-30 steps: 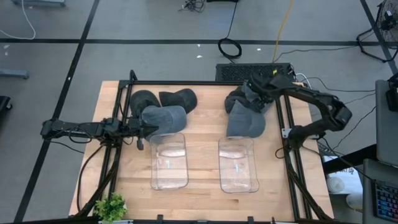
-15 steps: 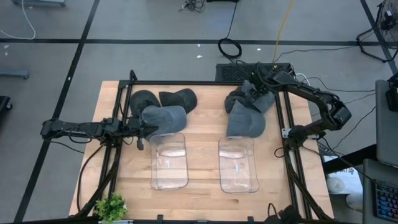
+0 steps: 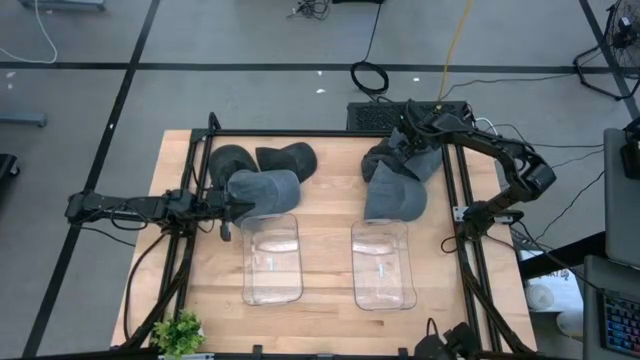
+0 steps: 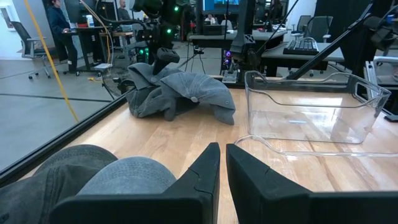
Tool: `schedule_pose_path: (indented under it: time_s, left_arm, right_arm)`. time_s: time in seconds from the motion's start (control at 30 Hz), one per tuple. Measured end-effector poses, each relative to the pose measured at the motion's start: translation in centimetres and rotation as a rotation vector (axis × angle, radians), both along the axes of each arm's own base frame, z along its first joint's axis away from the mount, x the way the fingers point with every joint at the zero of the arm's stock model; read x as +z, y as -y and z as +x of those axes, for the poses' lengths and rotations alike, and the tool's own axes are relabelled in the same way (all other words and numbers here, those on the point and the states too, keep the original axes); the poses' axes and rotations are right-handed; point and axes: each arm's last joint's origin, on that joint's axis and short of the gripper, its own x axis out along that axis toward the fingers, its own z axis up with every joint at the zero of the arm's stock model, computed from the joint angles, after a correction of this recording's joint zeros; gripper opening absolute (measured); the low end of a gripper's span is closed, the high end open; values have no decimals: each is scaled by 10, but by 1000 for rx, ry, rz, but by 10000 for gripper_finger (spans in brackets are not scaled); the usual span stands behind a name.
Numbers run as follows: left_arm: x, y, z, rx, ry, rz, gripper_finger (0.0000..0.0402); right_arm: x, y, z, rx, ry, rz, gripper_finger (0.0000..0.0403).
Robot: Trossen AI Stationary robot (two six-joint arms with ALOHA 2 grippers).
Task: Pick & Place hat
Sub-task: Put the top gray cap into the left transparent bin
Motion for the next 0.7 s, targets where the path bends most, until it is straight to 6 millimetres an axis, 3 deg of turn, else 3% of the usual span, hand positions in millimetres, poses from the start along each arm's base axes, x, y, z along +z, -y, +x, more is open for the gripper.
schedule_pose_path:
  time_s: [0.27,0.4,0.53,0.7]
  left_arm:
    - [0,0,0,1,0,0,37]
    - [0,0,0,0,0,0,37]
    - [0,0,0,0,0,0,37]
    - [0,0,0,0,0,0,37]
  right_arm:
    - [-12,-3,-2,1,-1,5,255]
    - [-18,-5,-4,0,-9,15,232]
    - [-19,-6,-4,7,-2,30,162]
    - [-20,-7,-2,55,58,80,23]
